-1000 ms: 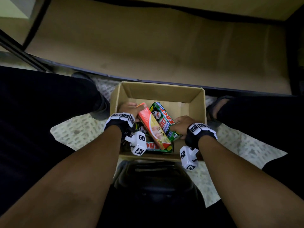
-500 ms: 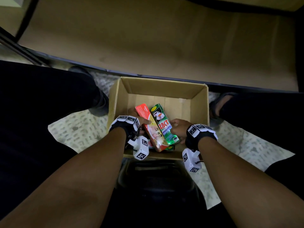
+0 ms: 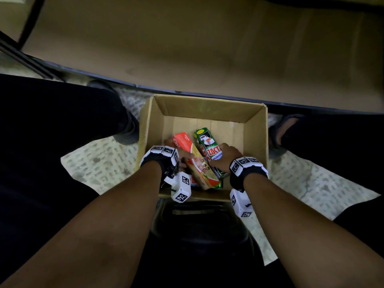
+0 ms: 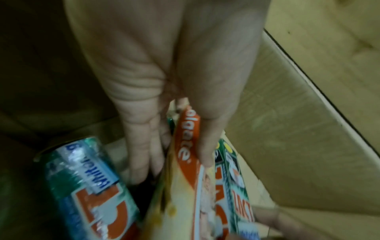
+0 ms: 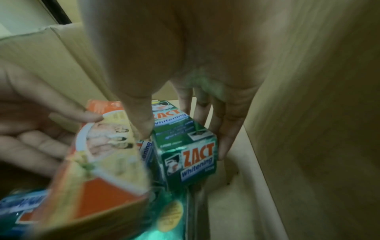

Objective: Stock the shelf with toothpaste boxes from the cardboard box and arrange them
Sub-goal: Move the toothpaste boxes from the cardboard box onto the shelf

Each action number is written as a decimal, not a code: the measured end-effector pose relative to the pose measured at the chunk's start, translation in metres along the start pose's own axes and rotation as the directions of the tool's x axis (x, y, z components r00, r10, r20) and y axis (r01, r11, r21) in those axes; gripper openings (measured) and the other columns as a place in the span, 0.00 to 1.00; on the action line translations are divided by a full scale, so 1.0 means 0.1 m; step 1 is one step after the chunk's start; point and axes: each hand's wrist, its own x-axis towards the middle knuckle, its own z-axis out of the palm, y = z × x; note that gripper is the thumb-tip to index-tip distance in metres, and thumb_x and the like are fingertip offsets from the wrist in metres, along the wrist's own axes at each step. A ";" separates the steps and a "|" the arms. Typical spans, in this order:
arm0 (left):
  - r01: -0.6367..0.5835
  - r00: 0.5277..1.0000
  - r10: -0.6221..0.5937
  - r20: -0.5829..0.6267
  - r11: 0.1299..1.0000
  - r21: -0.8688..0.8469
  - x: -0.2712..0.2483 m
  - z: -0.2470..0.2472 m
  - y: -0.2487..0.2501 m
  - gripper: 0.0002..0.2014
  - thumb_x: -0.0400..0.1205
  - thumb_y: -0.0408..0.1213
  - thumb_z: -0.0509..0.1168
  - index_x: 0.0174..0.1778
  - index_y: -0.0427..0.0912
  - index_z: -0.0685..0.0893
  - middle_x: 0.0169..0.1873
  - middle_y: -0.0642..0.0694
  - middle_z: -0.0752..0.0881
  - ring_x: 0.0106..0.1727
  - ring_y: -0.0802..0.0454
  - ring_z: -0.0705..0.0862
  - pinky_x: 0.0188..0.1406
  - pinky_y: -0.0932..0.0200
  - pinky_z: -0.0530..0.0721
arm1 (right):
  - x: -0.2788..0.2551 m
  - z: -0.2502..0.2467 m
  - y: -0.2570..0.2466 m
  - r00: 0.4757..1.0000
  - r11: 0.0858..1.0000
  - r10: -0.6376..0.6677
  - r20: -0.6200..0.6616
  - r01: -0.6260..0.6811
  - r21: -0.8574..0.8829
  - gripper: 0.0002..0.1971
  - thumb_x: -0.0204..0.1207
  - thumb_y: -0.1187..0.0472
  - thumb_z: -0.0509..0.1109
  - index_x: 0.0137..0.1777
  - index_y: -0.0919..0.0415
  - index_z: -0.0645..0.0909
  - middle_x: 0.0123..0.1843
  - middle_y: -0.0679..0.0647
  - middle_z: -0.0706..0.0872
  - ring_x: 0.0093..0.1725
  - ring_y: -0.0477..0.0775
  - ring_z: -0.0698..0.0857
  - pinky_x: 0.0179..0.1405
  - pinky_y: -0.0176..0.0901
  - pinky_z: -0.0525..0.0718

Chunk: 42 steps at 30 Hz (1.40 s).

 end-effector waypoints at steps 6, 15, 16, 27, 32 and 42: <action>-0.259 0.955 0.285 -0.083 0.936 0.237 0.08 -0.17 0.08 0.54 0.62 0.42 0.83 0.83 0.50 0.63 0.70 0.44 0.80 0.64 0.40 0.83 0.61 0.42 0.84 | 0.01 -0.05 -0.01 0.998 0.998 0.032 0.051 -0.034 0.051 0.28 0.69 0.46 0.79 0.67 0.54 0.77 0.61 0.52 0.87 0.58 0.56 0.87 0.54 0.43 0.83; -0.297 0.955 0.287 0.077 0.920 0.254 -0.14 -0.08 0.03 0.36 0.77 0.40 0.76 0.80 0.48 0.69 0.69 0.45 0.81 0.62 0.44 0.82 0.65 0.46 0.80 | -0.03 -0.06 -0.07 0.988 0.978 0.031 0.151 -0.061 0.198 0.22 0.68 0.49 0.81 0.62 0.53 0.84 0.58 0.51 0.90 0.55 0.55 0.89 0.61 0.49 0.85; -0.258 0.966 0.245 0.080 0.931 0.258 -0.14 -0.07 0.01 0.36 0.78 0.45 0.75 0.81 0.52 0.68 0.68 0.45 0.82 0.61 0.43 0.82 0.66 0.43 0.80 | -0.05 -0.07 -0.07 0.987 0.973 0.049 0.155 -0.081 0.214 0.25 0.67 0.49 0.81 0.63 0.53 0.82 0.60 0.52 0.89 0.57 0.56 0.88 0.62 0.51 0.85; -0.058 0.989 0.069 0.129 0.994 -0.089 -0.21 0.04 0.02 0.32 0.78 0.29 0.74 0.76 0.52 0.70 0.59 0.39 0.83 0.58 0.35 0.82 0.48 0.40 0.85 | -0.14 -0.12 -0.08 0.984 0.913 0.092 0.155 -0.145 0.382 0.27 0.68 0.56 0.82 0.66 0.52 0.76 0.62 0.53 0.84 0.61 0.58 0.85 0.64 0.60 0.85; -0.055 0.993 0.066 0.102 0.993 -0.107 -0.19 0.05 -0.01 0.23 0.72 0.32 0.80 0.60 0.46 0.79 0.58 0.38 0.86 0.59 0.36 0.85 0.51 0.38 0.87 | -0.11 -0.10 -0.07 0.984 0.885 0.098 0.146 -0.153 0.440 0.22 0.63 0.54 0.83 0.57 0.49 0.81 0.62 0.51 0.87 0.60 0.58 0.87 0.63 0.60 0.86; -0.154 0.986 0.159 0.056 0.984 -0.094 -0.31 0.03 0.08 0.16 0.74 0.32 0.78 0.46 0.47 0.77 0.51 0.42 0.86 0.56 0.39 0.85 0.59 0.37 0.86 | -0.16 -0.13 -0.10 0.988 0.823 0.078 0.132 -0.138 0.550 0.14 0.69 0.62 0.81 0.46 0.46 0.81 0.58 0.51 0.90 0.58 0.56 0.88 0.65 0.61 0.84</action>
